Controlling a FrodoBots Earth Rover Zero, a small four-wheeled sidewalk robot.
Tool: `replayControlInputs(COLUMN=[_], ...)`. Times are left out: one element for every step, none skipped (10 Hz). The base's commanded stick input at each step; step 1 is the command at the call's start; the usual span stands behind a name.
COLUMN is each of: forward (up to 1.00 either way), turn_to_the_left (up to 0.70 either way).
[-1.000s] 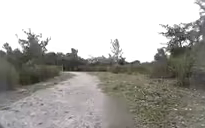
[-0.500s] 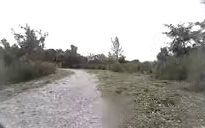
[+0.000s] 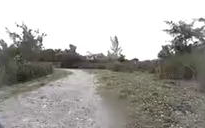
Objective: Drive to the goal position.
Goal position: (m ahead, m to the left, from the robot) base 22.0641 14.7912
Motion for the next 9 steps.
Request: replayControlInputs(forward=[0.70, 0.70, 0.70, 0.70, 0.70, 0.70, 0.70, 0.70, 0.70], turn_to_the_left=[0.00, 0.00, 0.00, 0.00, 0.00, 0.00, 0.00, 0.00, 0.00])
